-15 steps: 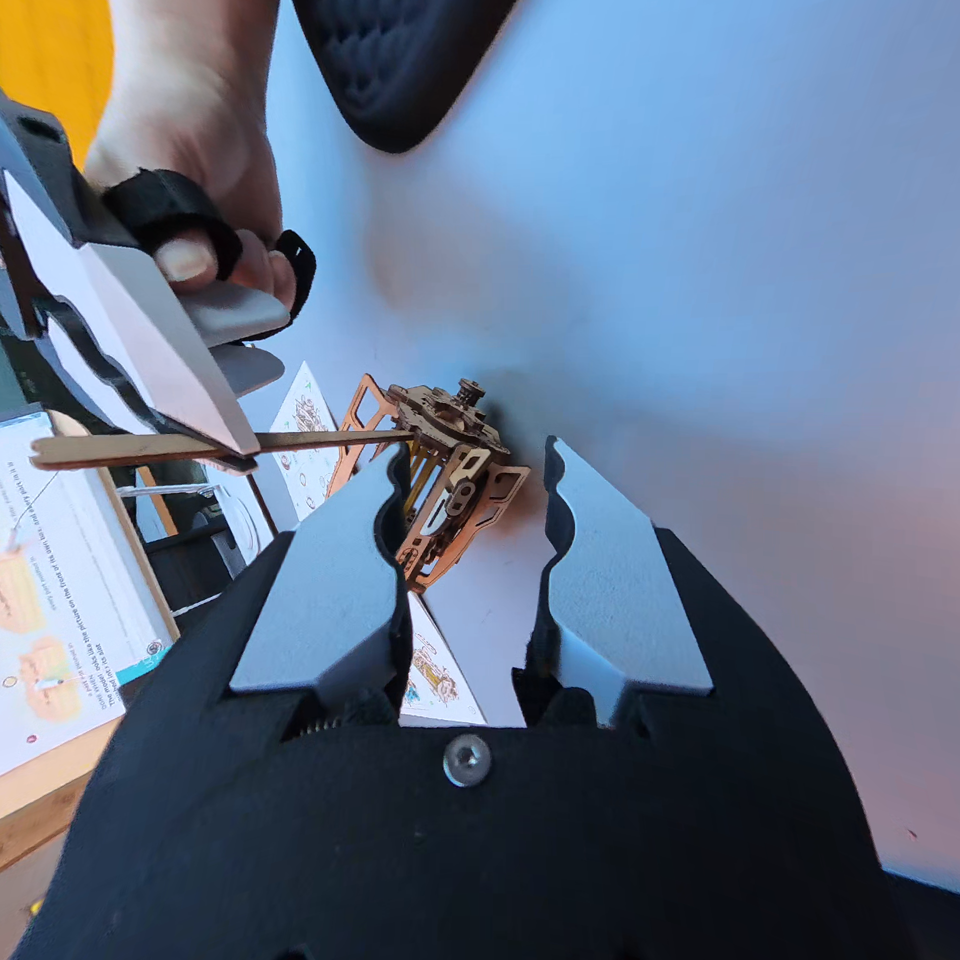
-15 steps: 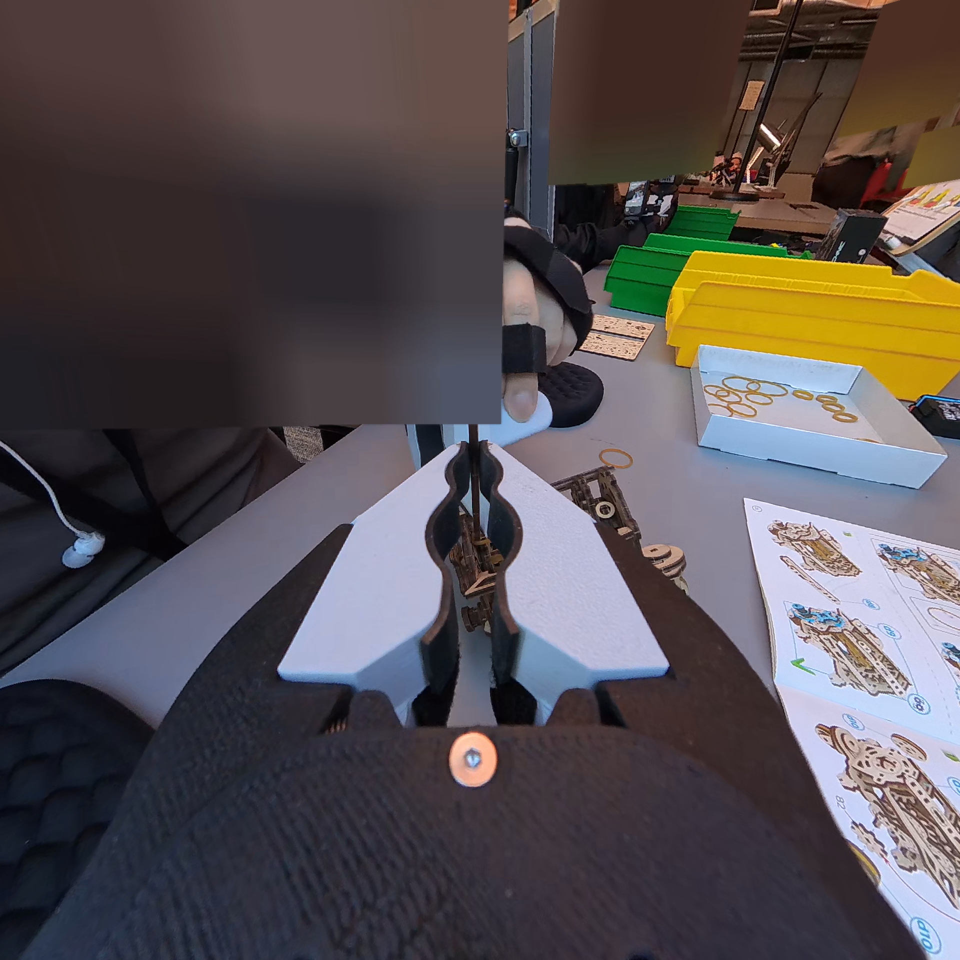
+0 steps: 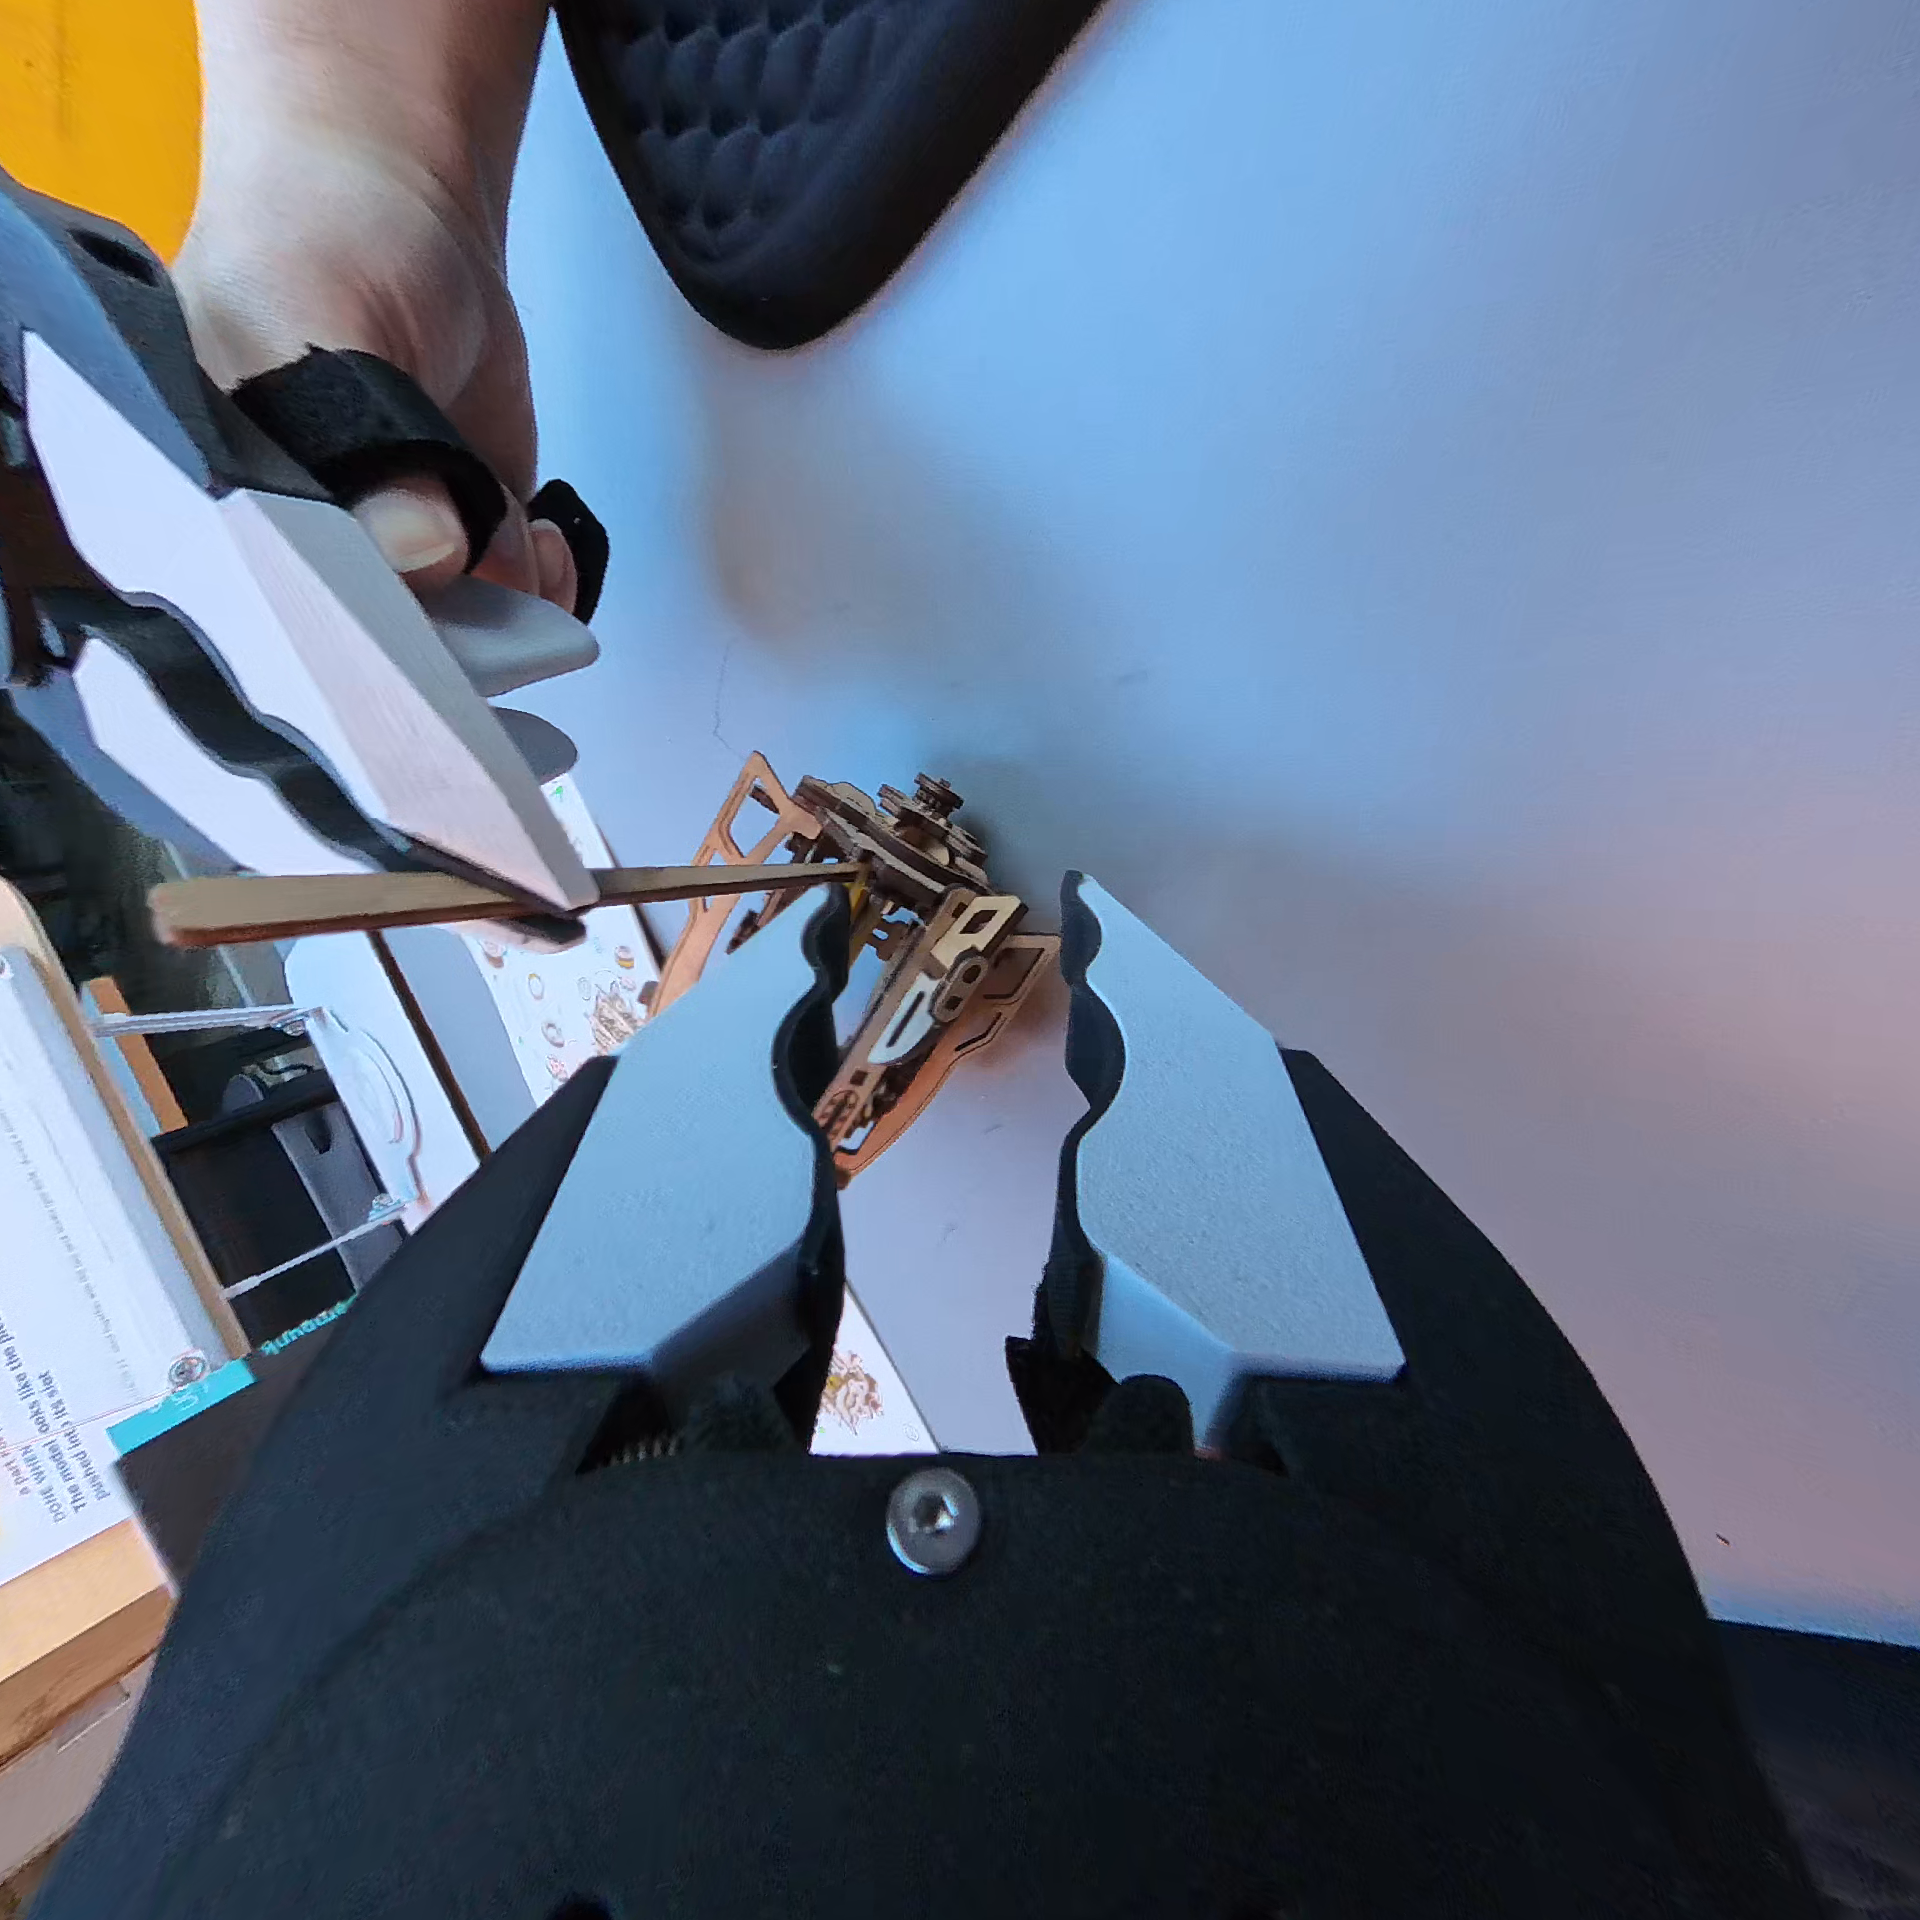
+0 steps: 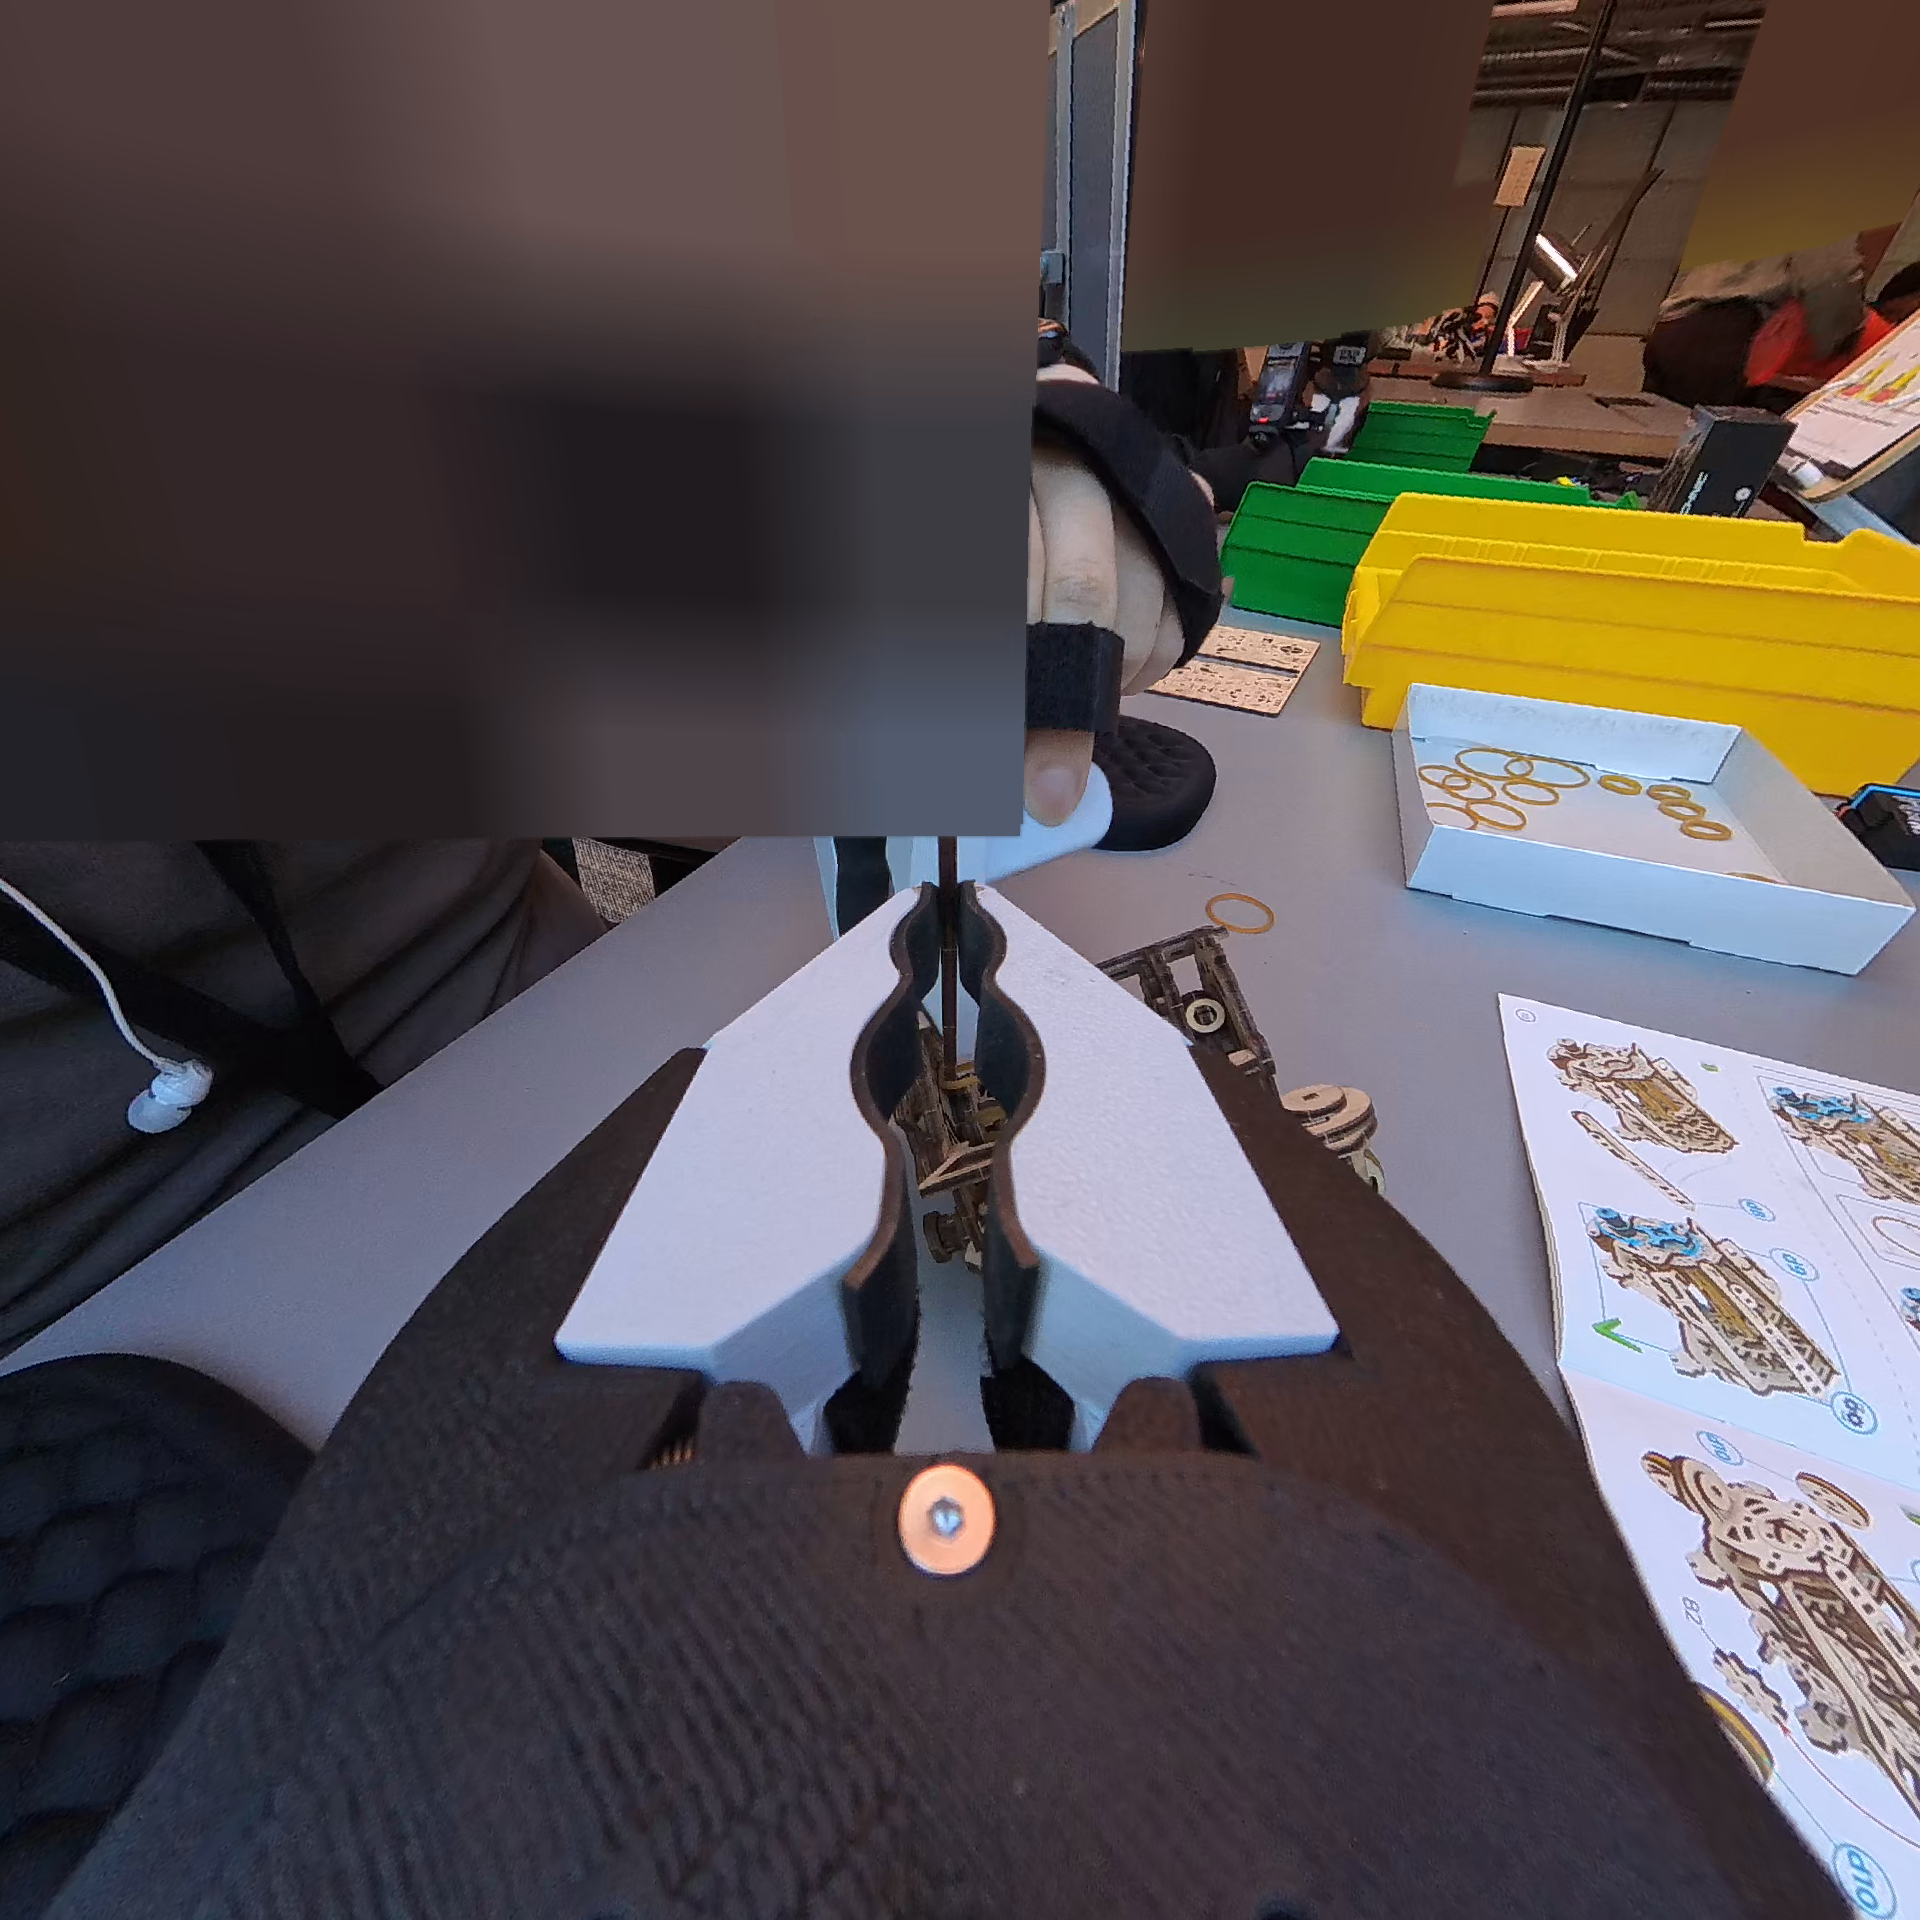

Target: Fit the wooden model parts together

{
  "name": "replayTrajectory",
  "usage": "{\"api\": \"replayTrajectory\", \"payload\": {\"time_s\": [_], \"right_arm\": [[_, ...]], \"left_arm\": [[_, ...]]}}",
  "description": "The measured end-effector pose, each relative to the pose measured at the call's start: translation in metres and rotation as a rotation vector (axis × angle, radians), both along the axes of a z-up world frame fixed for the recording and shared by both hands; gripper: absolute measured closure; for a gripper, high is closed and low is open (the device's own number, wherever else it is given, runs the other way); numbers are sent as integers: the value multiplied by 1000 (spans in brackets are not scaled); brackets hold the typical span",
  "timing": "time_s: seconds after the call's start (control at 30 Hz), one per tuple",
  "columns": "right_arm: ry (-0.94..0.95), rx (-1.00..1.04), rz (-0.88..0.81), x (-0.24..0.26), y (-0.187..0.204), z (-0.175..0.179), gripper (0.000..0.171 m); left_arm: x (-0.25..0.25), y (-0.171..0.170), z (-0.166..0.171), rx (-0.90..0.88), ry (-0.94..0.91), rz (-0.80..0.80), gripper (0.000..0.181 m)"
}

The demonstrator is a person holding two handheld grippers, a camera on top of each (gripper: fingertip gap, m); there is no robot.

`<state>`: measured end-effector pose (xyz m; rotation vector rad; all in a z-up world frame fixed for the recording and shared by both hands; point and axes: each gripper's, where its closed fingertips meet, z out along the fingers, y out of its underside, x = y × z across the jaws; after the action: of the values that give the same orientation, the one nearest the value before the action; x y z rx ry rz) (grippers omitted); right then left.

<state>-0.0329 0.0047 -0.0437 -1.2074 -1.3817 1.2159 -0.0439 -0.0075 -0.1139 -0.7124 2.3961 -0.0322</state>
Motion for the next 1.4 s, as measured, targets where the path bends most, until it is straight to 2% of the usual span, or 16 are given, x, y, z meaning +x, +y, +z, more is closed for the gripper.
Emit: {"api": "replayTrajectory", "payload": {"time_s": [0.1,0.63,1.4], "right_arm": [[0,1,1,0,0,0,171],[4,-8,1,1,1,0,171],[-18,-11,-3,0,2,-4,171]], "left_arm": [[3,1,7,-24,-34,14,136],[0,5,-5,-43,85,-55,140],[-1,0,-7,-132,61,-30,145]]}}
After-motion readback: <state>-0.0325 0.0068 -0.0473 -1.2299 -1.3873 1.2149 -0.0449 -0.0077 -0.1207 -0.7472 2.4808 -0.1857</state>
